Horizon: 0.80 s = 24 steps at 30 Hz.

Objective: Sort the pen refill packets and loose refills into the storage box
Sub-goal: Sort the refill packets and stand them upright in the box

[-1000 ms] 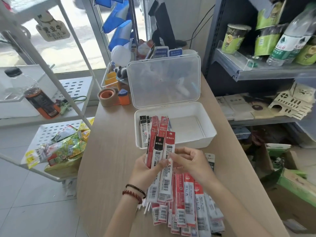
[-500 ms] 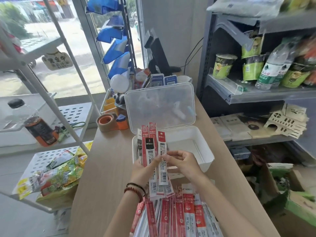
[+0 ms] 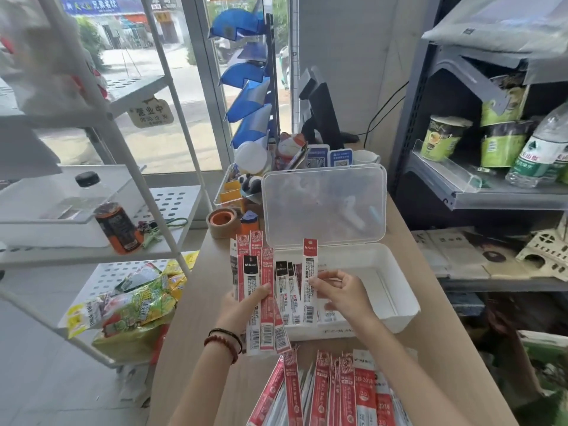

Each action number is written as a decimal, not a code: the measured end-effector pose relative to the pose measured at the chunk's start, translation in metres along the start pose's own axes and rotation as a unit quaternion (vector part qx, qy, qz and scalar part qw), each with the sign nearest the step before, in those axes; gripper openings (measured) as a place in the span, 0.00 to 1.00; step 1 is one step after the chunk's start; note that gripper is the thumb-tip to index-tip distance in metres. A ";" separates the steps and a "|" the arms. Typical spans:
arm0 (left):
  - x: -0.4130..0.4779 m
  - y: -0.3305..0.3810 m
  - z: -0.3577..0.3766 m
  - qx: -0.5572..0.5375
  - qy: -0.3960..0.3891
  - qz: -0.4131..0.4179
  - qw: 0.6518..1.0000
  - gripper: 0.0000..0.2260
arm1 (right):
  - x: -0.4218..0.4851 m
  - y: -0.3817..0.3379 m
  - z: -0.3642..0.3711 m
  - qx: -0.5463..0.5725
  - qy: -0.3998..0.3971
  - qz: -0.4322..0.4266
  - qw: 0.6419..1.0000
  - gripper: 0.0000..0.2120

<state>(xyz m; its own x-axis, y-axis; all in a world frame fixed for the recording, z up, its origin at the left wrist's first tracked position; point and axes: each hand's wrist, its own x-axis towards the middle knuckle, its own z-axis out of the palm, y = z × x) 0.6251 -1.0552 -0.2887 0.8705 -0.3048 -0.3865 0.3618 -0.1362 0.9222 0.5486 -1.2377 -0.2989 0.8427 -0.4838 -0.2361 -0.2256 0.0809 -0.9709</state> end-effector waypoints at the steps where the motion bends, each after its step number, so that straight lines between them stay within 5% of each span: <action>1: 0.000 0.000 -0.003 -0.001 0.007 -0.001 1.000 0.07 | 0.001 0.004 0.001 -0.009 0.017 -0.001 1.000 0.09; 18: 0.001 -0.002 -0.023 -0.024 0.023 0.015 0.999 0.08 | 0.035 0.030 0.055 -0.270 0.034 -0.029 0.962 0.09; 24: -0.001 -0.009 -0.020 -0.022 0.042 0.015 0.999 0.11 | 0.035 0.022 0.048 -0.235 -0.023 -0.051 0.970 0.13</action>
<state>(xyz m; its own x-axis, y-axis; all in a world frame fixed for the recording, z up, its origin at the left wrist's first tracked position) 0.6273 -1.0345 -0.2965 0.9056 -0.2273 -0.3582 0.3478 -0.0854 0.9337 0.5969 -1.2116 -0.3307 0.8907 -0.4283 -0.1521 -0.3291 -0.3769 -0.8659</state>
